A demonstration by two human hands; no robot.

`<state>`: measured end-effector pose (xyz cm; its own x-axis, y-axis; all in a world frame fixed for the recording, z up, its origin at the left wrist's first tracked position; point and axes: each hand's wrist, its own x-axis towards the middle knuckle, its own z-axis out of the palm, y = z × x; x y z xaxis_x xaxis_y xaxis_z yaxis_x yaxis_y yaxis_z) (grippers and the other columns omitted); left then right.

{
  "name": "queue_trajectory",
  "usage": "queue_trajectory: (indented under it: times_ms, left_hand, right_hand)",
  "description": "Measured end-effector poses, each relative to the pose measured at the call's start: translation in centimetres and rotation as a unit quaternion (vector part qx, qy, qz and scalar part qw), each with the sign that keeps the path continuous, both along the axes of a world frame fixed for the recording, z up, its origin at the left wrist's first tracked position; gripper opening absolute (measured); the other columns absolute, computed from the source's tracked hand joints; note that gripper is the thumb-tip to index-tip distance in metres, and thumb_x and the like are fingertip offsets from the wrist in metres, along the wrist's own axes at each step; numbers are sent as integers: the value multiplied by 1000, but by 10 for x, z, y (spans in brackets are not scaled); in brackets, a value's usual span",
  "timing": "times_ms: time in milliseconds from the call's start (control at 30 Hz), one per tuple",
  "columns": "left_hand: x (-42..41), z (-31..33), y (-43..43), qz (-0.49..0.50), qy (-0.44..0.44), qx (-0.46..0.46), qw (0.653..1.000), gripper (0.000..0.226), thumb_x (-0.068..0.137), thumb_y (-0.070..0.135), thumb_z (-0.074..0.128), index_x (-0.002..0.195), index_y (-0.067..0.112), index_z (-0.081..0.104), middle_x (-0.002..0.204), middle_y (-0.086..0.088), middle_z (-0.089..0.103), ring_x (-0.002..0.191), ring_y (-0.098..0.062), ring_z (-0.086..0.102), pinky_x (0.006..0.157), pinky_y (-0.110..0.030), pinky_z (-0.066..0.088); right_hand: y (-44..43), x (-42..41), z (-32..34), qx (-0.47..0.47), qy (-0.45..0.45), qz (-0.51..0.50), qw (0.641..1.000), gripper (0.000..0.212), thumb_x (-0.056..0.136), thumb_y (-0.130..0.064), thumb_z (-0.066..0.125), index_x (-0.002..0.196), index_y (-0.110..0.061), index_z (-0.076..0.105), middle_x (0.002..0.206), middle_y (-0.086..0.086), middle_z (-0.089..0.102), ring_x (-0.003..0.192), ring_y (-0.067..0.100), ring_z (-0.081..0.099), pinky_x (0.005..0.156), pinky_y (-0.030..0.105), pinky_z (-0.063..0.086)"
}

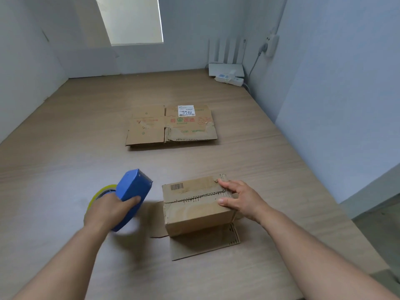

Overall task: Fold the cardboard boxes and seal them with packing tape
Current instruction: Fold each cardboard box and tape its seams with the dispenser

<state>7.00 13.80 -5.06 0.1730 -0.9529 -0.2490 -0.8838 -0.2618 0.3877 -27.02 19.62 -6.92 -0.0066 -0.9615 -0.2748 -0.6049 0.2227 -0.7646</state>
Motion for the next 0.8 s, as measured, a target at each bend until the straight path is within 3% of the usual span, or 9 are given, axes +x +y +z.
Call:
queue_trajectory:
  times_ms: [67,167,300,400,600,667,700,767,800]
  left_hand:
    - [-11,31,0,-27,61,-22,997,33,73,59,66,81,28,59,91,7,60,72,-14,58,60,-30,45]
    - [-41,75,10,-84,149,-7,985,43,51,66,64,75,30,62,72,9,65,69,-12,63,57,-29,49]
    - [-85,81,20,-269,-19,62,961,46,60,70,58,88,33,60,79,13,64,73,-4,60,64,-24,51]
    - [-98,62,24,-315,-133,49,939,45,71,69,58,98,32,54,85,13,61,77,-6,56,67,-23,47]
    - [-95,46,28,-313,-142,7,939,48,70,76,53,95,36,48,78,15,56,71,-3,52,58,-17,41]
    - [-95,44,26,-323,-138,3,936,46,70,76,54,94,38,45,78,16,54,71,-2,51,56,-15,38]
    - [-94,44,25,-326,-133,4,936,46,70,76,54,94,38,44,77,17,53,72,-2,51,56,-15,38]
    - [-92,44,25,-329,-122,8,936,46,70,76,54,95,39,43,78,18,53,73,-2,52,57,-16,39]
    - [-90,43,25,-329,-117,8,937,46,70,76,54,95,39,43,78,18,53,74,-3,52,59,-16,41]
  right_hand:
    - [-1,-2,-3,-2,-2,2,1000,62,80,-34,74,137,-37,47,142,-3,36,133,12,34,105,17,19]
    - [-1,-3,-7,-8,-5,4,1000,63,80,-36,74,136,-38,47,147,-1,33,135,13,33,105,18,19]
    - [-2,-6,-11,-14,11,9,1000,65,78,-44,73,136,-44,45,149,-4,31,136,12,31,107,22,23]
    - [-2,-7,-13,-16,10,12,1000,65,77,-47,72,136,-47,44,150,-5,29,137,11,29,110,26,25]
    - [-2,-4,2,-43,29,12,999,64,80,-38,71,139,-33,46,153,-4,23,139,13,21,113,30,21]
    - [-3,3,11,-109,-26,-42,993,52,83,-20,65,133,-26,52,144,-7,36,129,8,35,105,24,32]
    - [-3,8,14,-119,-90,-78,986,46,83,-11,60,127,-25,56,132,-9,46,114,2,48,95,23,41]
    - [-4,20,20,-72,-212,-112,968,48,83,-4,51,127,-23,55,108,-10,57,74,-2,57,65,18,48]
    - [-4,26,20,-33,-250,-110,962,53,83,-2,48,131,-24,51,110,-10,58,64,2,57,55,18,46]
